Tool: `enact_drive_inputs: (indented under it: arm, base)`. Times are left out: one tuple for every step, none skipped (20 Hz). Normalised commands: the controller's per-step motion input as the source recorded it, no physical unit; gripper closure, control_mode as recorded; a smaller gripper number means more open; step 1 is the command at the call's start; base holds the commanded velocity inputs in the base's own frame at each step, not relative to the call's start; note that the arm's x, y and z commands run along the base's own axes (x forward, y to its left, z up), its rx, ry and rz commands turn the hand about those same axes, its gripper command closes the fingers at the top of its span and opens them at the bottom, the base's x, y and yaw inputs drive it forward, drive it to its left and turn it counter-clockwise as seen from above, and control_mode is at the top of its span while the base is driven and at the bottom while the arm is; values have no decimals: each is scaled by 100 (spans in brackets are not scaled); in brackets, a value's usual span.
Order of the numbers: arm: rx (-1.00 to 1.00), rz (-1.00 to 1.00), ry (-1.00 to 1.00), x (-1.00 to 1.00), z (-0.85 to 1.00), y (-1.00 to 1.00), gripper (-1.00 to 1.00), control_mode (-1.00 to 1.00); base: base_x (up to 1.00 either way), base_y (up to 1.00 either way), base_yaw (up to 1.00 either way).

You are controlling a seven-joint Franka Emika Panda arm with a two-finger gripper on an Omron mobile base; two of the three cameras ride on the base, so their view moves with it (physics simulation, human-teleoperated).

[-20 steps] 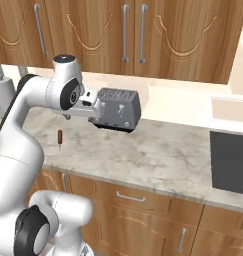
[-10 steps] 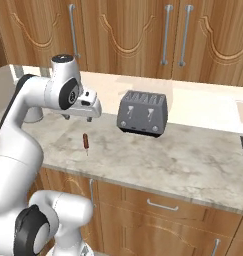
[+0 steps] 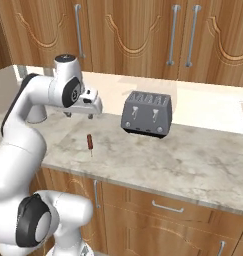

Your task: Store the hot dog in the freezer for long-term storage. Close the freezer door after placing the cooked food.

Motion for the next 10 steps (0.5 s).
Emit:
enact_drive_inputs:
  arm:
    - [0,12,9,65,0,0,-100,-100]
    - [0,11,8,64,-14,0,-100,-100]
    - [0,10,12,65,-16,5,-100,-100]
    - [0,10,11,60,-23,9,-100,-100]
    - [0,12,10,46,-26,14,-100,-100]
    - [1,15,15,44,-31,21,-100,-100]
    - [5,12,6,21,-34,11,-100,-100]
    - [0,10,0,16,-14,11,-100,-100]
    - [0,8,1,16,-16,19,-100,-100]
    - [0,7,1,26,-26,22,-100,-100]
  base:
    - [0,0,0]
    - [0,0,0]
    - [0,0,0]
    - [0,0,0]
    - [0,0,0]
    - [0,0,0]
    - [0,0,0]
    - [0,0,0]
    - [0,0,0]
    - [0,0,0]
